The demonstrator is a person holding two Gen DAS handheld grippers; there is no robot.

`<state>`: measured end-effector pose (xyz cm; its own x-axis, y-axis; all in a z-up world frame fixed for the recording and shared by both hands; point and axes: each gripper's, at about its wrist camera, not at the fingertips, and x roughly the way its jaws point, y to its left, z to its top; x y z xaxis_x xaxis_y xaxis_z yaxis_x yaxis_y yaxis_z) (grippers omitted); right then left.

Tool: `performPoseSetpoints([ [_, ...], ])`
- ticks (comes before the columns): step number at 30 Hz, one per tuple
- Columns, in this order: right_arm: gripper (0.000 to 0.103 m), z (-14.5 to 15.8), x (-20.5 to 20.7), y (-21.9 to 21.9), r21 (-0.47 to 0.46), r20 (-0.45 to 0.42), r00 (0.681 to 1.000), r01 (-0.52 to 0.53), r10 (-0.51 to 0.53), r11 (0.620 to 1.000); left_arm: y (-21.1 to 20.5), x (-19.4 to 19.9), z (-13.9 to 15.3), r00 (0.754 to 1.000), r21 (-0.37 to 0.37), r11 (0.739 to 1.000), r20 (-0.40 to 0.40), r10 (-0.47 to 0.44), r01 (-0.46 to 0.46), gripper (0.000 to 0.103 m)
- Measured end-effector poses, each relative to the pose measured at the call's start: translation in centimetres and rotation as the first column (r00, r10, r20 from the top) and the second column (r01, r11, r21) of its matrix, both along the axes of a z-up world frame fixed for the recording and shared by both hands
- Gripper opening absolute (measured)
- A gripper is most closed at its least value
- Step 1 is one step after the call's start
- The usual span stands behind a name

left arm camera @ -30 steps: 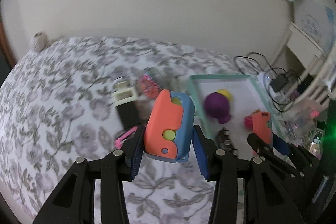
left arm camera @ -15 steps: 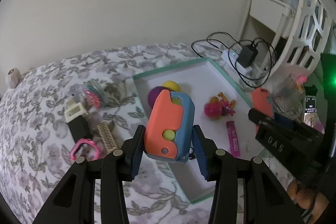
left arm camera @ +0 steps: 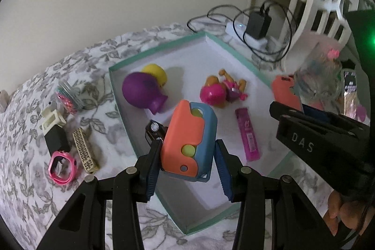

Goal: Organize rigid objects
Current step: 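Carry both orange-blue cases into the tray and open both tools to release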

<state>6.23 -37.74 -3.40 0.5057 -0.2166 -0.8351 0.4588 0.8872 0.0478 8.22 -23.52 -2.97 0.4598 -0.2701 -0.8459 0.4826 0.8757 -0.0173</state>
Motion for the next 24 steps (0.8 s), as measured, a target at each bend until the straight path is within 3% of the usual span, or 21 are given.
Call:
performPoseSetpoints([
  [15, 0.045, -2.7, 0.2, -0.2, 0.027, -0.084, 0.996, 0.001, 0.002, 1.000, -2.5, -1.1, -2.0, 0.996, 0.104, 0.991, 0.010, -0.084, 0.082, 0.046],
  [24, 0.046, -3.5, 0.2, -0.1, 0.029, -0.118, 0.993, -0.001, 0.005, 1.000, -2.4, -1.0, -2.0, 0.996, 0.106, 0.991, 0.011, -0.084, 0.083, 0.046],
])
